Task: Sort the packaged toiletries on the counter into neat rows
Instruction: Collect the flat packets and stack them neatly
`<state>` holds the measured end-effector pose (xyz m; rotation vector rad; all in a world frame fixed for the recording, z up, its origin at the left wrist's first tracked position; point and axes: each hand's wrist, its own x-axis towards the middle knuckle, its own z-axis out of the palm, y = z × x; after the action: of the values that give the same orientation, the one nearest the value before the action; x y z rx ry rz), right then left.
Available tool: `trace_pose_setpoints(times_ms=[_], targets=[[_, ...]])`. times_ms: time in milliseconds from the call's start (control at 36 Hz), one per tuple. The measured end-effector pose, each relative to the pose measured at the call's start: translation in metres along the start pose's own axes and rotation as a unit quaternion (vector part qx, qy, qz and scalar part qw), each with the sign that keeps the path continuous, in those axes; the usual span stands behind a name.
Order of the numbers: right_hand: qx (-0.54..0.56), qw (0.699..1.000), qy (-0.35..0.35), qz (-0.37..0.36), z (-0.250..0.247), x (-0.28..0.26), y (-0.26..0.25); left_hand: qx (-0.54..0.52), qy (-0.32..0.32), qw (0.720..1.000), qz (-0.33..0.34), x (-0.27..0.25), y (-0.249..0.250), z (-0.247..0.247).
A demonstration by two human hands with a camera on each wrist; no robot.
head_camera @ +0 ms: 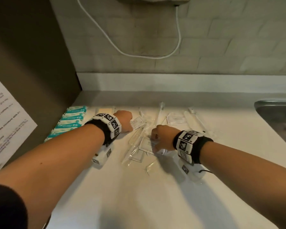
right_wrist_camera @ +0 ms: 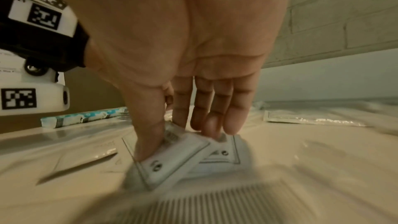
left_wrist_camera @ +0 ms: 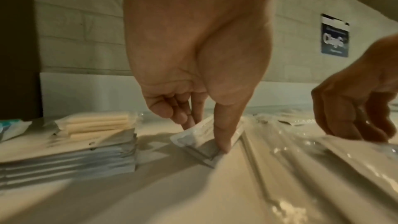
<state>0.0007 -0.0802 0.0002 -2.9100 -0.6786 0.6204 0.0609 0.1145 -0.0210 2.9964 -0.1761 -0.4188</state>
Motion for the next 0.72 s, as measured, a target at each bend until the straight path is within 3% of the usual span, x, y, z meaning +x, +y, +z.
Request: trace_pose_setpoints(times_ms=[167,306,417,583,639,722], targets=[[0.075,0.995,0.055,-0.036,-0.006,-0.004,0.018,-0.097,0.054,0.994,0.018,-0.008,0.003,-0.008],[0.150,0.982,0.098,-0.067,-0.032,-0.004,0.036,-0.210,0.126,0.966,0.077,-0.027,0.017,-0.027],[0.170,0.968,0.154,-0.099,-0.062,-0.002,0.042,-0.340,0.083,0.932,0.093,-0.043,0.038,-0.038],[0.234,0.941,0.227,-0.090,-0.078,0.003,0.048,-0.458,0.083,0.883,0.070,-0.064,0.057,-0.048],[0.244,0.938,0.226,-0.097,-0.073,0.005,0.045,-0.464,0.076,0.880,0.071,-0.069,0.058,-0.046],[0.231,0.942,0.214,-0.117,-0.063,0.008,0.038,-0.404,0.081,0.910,0.056,-0.076,0.057,-0.037]])
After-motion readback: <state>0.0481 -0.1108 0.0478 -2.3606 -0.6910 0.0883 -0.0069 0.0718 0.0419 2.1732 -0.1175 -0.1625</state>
